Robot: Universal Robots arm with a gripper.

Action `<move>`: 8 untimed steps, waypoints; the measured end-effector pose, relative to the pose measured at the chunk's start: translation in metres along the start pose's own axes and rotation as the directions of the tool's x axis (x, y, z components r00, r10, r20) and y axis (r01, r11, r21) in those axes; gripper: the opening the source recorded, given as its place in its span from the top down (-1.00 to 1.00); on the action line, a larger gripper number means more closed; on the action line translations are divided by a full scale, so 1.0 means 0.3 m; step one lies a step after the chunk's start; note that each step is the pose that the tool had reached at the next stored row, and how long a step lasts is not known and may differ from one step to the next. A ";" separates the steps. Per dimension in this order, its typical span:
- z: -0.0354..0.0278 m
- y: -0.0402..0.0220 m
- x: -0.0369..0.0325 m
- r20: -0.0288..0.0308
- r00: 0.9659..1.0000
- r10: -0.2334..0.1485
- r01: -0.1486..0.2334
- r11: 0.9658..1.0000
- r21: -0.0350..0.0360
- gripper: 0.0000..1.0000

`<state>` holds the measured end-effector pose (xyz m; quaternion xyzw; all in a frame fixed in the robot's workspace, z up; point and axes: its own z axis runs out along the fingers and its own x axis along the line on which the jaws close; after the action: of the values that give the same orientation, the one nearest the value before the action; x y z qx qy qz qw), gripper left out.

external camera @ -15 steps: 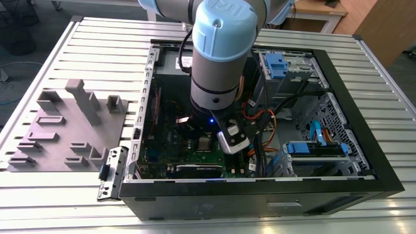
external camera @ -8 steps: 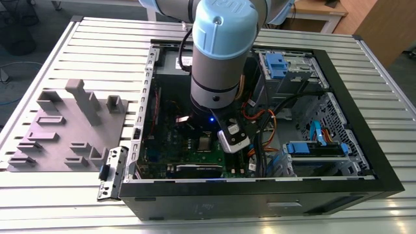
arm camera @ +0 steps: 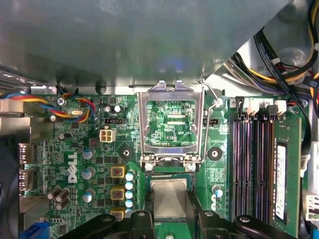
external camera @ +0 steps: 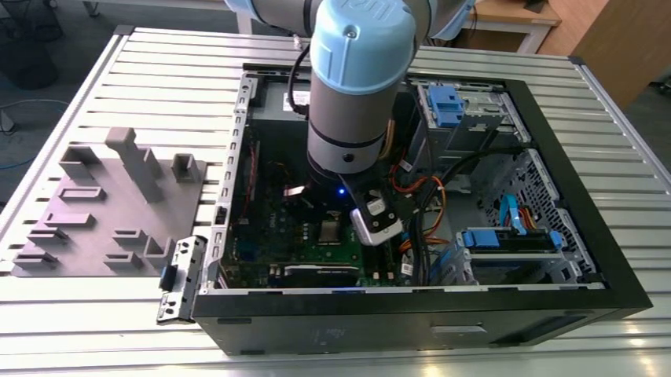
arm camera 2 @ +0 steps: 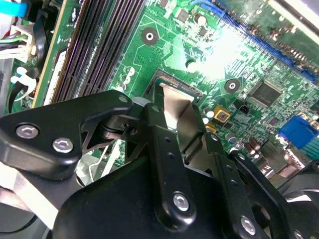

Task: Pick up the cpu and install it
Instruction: 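Place the cpu into insertion slot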

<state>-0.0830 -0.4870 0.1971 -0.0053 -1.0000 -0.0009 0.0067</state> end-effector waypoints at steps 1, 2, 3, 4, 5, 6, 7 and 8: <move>0.000 0.002 0.000 0.000 1.000 0.000 0.000 1.000 0.000 0.24; 0.000 0.003 0.001 0.000 1.000 0.000 0.000 1.000 0.000 0.24; 0.000 0.003 0.001 0.000 1.000 0.000 0.000 1.000 0.000 0.24; 0.000 0.003 0.001 0.000 1.000 0.000 0.000 1.000 0.000 0.24; 0.000 0.003 0.001 0.000 1.000 0.000 0.000 1.000 0.000 0.24; 0.000 0.003 0.001 0.000 1.000 0.000 0.000 1.000 0.000 0.24; 0.000 0.003 0.001 0.000 1.000 0.000 0.000 1.000 0.000 0.24; 0.000 0.003 0.001 0.000 1.000 0.000 0.000 1.000 0.000 0.24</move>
<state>-0.0833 -0.4861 0.1970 -0.0053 -1.0000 -0.0009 0.0067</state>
